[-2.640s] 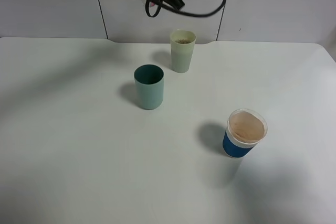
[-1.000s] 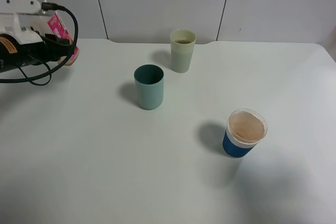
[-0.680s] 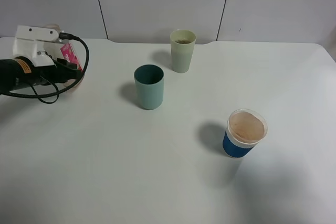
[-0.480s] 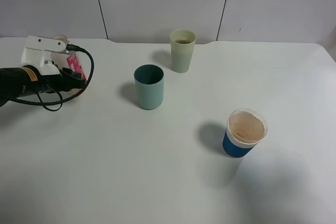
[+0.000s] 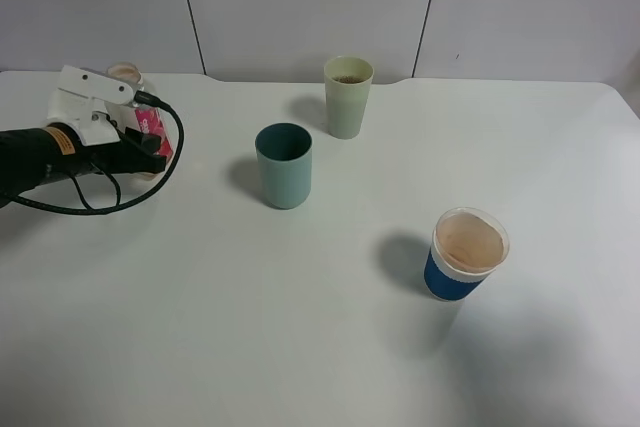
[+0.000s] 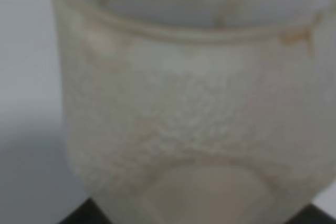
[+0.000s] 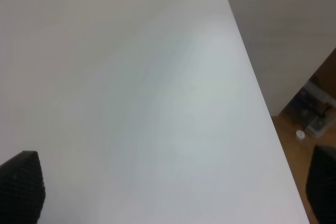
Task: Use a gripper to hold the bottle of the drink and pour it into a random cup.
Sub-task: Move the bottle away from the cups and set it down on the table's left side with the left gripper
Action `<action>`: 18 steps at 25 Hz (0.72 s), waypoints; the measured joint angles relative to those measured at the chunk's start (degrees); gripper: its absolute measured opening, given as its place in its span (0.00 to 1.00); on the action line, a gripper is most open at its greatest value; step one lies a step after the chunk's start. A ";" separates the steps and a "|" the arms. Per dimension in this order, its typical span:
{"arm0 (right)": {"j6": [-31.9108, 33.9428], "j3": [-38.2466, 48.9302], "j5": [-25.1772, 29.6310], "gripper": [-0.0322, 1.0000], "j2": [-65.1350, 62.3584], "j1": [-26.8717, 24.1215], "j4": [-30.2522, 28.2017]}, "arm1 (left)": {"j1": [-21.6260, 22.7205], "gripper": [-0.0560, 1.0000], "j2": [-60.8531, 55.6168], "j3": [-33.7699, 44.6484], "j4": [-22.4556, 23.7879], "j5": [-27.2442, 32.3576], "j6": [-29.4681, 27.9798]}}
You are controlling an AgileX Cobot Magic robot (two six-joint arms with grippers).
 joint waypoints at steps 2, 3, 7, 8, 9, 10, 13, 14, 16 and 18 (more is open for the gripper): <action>0.00 0.00 0.00 0.99 0.00 0.00 0.00 | 0.00 0.36 0.11 0.00 0.04 -0.09 0.00; 0.00 0.00 0.00 0.99 0.00 0.00 0.00 | 0.00 0.36 0.31 0.00 0.34 -0.14 0.00; 0.00 0.00 0.00 0.99 0.00 0.00 0.00 | 0.00 0.36 1.36 0.00 1.71 -0.41 -1.00; 0.00 0.00 0.00 0.99 0.00 0.00 0.00 | 0.00 0.36 1.38 0.00 1.73 -0.41 -1.15; 0.00 0.00 0.00 0.99 0.00 0.00 0.00 | 0.00 0.36 1.41 0.00 1.79 -0.41 -1.21; 0.00 0.00 0.00 0.99 0.00 0.00 0.00 | 0.00 0.36 1.41 0.00 1.94 -0.41 -1.27; 0.00 0.00 0.00 0.99 0.00 0.00 0.00 | 0.00 0.36 1.45 0.00 2.61 -0.41 -1.33; 0.00 0.00 0.00 0.99 0.00 0.00 0.00 | 0.00 0.36 1.47 0.00 2.73 -0.41 -1.33; 0.00 0.00 0.00 0.99 0.00 0.00 0.00 | 0.00 0.36 1.47 0.00 2.77 -0.47 -1.33; 0.00 0.00 0.00 0.99 0.00 0.00 0.00 | 0.00 0.36 1.47 0.00 2.83 -0.47 -1.33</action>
